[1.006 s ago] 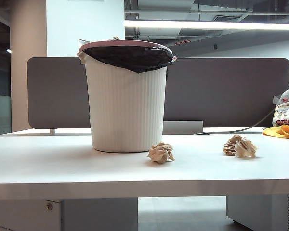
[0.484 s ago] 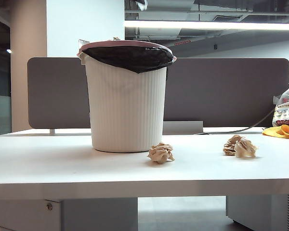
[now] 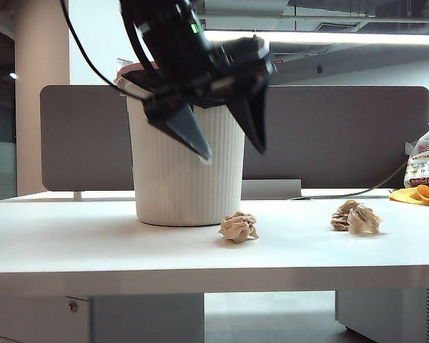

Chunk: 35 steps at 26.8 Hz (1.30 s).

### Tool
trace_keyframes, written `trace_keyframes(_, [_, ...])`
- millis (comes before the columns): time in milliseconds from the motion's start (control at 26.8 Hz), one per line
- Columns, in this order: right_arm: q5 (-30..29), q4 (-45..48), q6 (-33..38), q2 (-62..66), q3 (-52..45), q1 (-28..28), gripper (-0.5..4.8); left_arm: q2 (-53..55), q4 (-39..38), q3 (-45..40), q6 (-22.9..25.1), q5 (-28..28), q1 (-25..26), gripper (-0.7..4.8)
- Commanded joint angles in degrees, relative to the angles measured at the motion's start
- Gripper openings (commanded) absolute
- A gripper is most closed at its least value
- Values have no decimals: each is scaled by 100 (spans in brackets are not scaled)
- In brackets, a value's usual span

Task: Pick up all the trash on the table and put it in the trash can.

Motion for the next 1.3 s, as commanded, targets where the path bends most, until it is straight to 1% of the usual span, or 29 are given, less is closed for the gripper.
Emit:
trace_keyframes(37, [-227,-457,39,-31,-369,4,-2,376,555,35,-203,-20,-7,479])
trace_keyframes(112, [-258,-667,160,-31,-686,11,-1,599,629,35,-483,-17,-7,479])
trace_keyframes(186, [-271,-780,157,-35,-979,28,-2,776,614,35,-645,-17,0,479])
trace_keyframes(335, [-282,-573,160,-170,-1611,31,-1,1058,699,35,-640,-39,2,479])
trace_keyframes(410, [-402,-455,181,-227,-1792,31,-1,1163,848,35,-640,-39,20,479])
trace_keyframes(559, [-424,-411,179,-240,-1832,33,-2,1290,1172,35,-640,-122,33,479])
trace_keyframes(745, [-422,-354,181,-243,-1832,33,-1,1327,1244,35,-638,-356,35,479])
trace_keyframes(782, [-422,-354,179,-243,-1832,31,-1,1344,1246,35,-638,-455,33,396])
trace_keyframes(820, [-422,-352,179,-243,-1832,33,-2,1351,1246,35,-638,-498,33,300])
trace_keyframes(857, [-422,-348,179,-243,-1832,31,-2,1353,1248,35,-638,-533,33,174])
trace_keyframes(894, [-422,-348,177,-243,-1832,33,-1,1359,1259,35,-636,-540,33,73])
trace_keyframes(931, [-424,-350,177,-243,-1832,33,-1,1362,1283,35,-636,-560,39,-15])
trace_keyframes(969, [-424,-350,179,-243,-1832,31,-1,1366,1309,35,-636,-577,50,-3])
trace_keyframes(1304, [-422,-297,175,-245,-1832,31,-1,1377,1416,57,-616,-579,133,-5])
